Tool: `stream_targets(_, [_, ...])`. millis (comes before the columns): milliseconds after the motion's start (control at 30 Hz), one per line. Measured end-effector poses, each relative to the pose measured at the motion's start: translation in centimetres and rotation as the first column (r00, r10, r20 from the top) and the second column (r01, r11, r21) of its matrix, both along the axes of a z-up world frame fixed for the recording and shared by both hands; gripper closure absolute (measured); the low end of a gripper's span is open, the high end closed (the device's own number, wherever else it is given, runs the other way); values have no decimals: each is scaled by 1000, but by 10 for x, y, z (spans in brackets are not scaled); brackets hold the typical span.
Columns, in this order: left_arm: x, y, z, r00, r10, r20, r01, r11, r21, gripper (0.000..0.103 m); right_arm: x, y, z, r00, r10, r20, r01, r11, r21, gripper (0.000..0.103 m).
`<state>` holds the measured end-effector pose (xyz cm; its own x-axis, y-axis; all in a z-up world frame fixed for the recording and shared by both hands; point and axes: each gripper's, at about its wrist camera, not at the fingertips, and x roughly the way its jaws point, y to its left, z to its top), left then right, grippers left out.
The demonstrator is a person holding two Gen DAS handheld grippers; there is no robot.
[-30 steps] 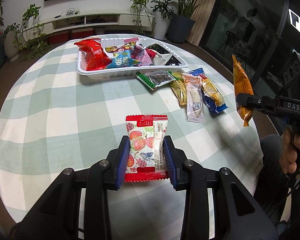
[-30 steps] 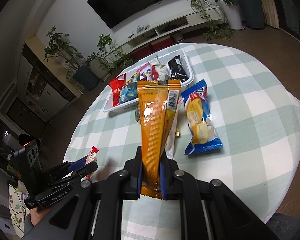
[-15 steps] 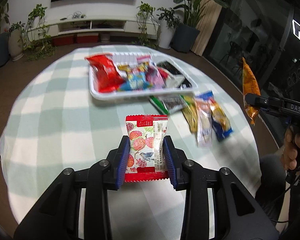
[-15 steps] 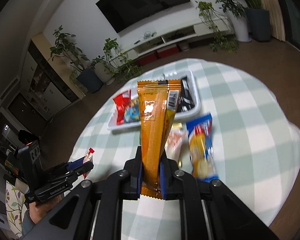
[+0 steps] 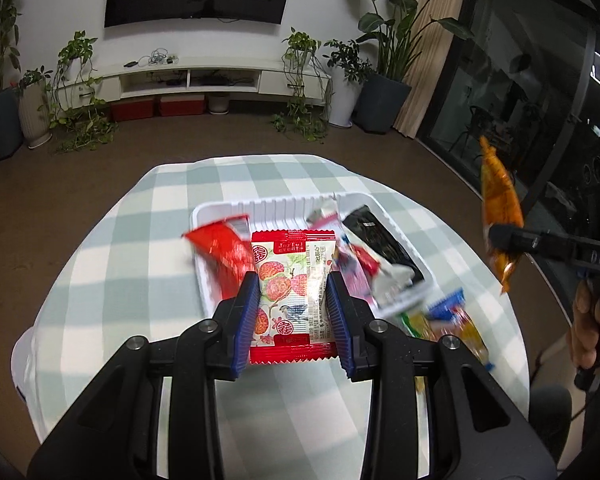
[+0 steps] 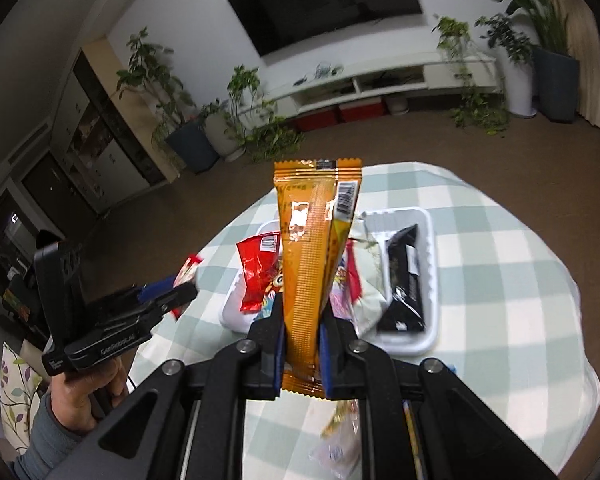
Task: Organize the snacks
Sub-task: 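Carry the candy packet and orange bar over the white tray, then lower both packets into the white tray and open both grippers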
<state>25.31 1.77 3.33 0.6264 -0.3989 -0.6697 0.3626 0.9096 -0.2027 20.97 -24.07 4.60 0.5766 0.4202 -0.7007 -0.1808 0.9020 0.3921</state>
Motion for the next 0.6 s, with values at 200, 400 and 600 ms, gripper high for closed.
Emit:
stream_targets(200, [57, -22, -20, 999, -1, -40, 2, 1000, 18, 71, 53, 14, -38, 993, 22, -113, -27, 998, -48, 88])
stream_targets(400, [93, -39, -53, 997, 7, -76, -3, 999, 51, 71, 84, 24, -79, 979, 24, -204, -41, 996, -77, 88])
stream_targets(600, [109, -42, -79, 995, 12, -96, -7, 998, 59, 71, 100, 28, -101, 972, 12, -234, -36, 995, -97, 88])
